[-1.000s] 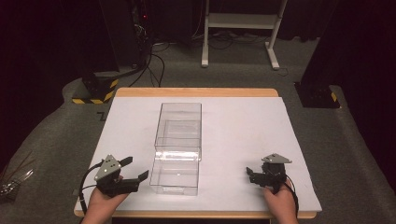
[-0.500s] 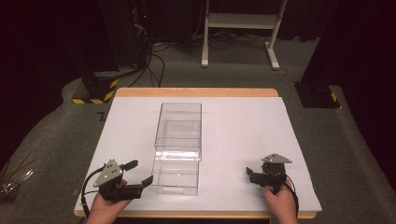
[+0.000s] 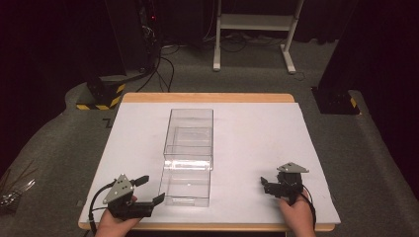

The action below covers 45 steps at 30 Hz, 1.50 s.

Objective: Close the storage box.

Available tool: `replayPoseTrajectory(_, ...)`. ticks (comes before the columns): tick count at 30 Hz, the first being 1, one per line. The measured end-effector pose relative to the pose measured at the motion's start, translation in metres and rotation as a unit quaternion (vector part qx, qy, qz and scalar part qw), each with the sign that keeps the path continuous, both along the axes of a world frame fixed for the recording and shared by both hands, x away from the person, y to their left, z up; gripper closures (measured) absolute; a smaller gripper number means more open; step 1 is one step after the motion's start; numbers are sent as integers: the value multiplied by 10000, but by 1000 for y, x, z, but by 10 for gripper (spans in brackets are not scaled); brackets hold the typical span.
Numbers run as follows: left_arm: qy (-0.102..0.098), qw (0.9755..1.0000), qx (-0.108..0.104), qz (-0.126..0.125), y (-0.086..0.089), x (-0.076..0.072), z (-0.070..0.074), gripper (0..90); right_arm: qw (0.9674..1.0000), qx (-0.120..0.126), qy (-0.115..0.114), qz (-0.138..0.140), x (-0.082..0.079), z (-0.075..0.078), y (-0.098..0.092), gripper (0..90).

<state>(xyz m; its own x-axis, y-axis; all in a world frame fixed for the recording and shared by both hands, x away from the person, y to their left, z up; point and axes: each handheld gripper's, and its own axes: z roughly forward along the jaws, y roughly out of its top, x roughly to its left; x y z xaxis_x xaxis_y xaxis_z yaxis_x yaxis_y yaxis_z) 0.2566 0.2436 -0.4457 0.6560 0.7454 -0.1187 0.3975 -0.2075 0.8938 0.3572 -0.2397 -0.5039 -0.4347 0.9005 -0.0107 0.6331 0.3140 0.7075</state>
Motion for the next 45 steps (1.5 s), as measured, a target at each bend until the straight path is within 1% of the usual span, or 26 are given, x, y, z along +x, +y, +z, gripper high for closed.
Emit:
replayPoseTrajectory(1,57,10000,-24,-47,-1,1,-3,157,10000,6,6,-8,0,0,0,135)
replayPoseTrajectory(2,73,10000,-9,-60,-1,1,-4,155,10000,0,0,0,0,0,0,135)
replayPoseTrajectory(3,66,10000,33,-50,-1,1,-5,154,10000,5,5,-7,0,0,0,135)
replayPoseTrajectory(6,65,10000,70,-5,-2,1,-7,155,10000,4,3,-5,0,0,0,135)
replayPoseTrajectory(12,163,9998,68,-101,-2,3,-13,154,10000,3,2,-4,0,0,0,135)
replayPoseTrajectory(13,205,9996,98,-156,-4,3,-15,153,10000,-1,-2,2,0,0,0,135)
replayPoseTrajectory(15,232,9994,183,-184,-6,3,-18,156,10000,-1,-3,3,0,0,0,135)
replayPoseTrajectory(16,232,9994,183,-184,-6,3,-18,156,10000,-1,-3,3,0,0,0,135)
replayPoseTrajectory(17,293,9991,189,-222,-9,4,-20,156,10000,-1,-3,3,0,0,0,135)
replayPoseTrajectory(20,313,9988,242,-277,-11,4,-22,156,10000,-1,-3,2,0,0,0,135)
replayPoseTrajectory(21,352,9985,272,-319,-13,4,-25,156,10000,-2,-4,4,0,0,0,136)
replayPoseTrajectory(24,375,9981,345,-355,-15,5,-27,157,10000,-1,-2,1,0,0,0,135)
replayPoseTrajectory(26,466,9976,348,-388,-17,5,-30,162,10000,-2,-2,2,0,0,0,136)
replayPoseTrajectory(27,480,9972,377,-436,-18,6,-31,167,10000,-3,-3,3,0,0,0,136)
replayPoseTrajectory(31,491,9970,397,-441,-20,5,-34,181,10000,-2,-4,2,0,0,0,136)
replayPoseTrajectory(33,450,9974,397,-389,-20,5,-34,205,10000,-8,-5,6,0,0,0,136)
replayPoseTrajectory(38,397,9979,390,-343,-21,4,-34,246,10000,-7,-5,6,0,0,0,136)
replayPoseTrajectory(41,331,9981,405,-310,-22,4,-34,265,10000,-2,-4,3,0,0,0,136)
replayPoseTrajectory(43,329,9981,404,-341,-24,4,-34,276,10000,-7,-4,6,0,0,0,136)
replayPoseTrajectory(45,290,9980,460,-333,-25,3,-34,288,10000,-8,-4,7,0,0,0,136)
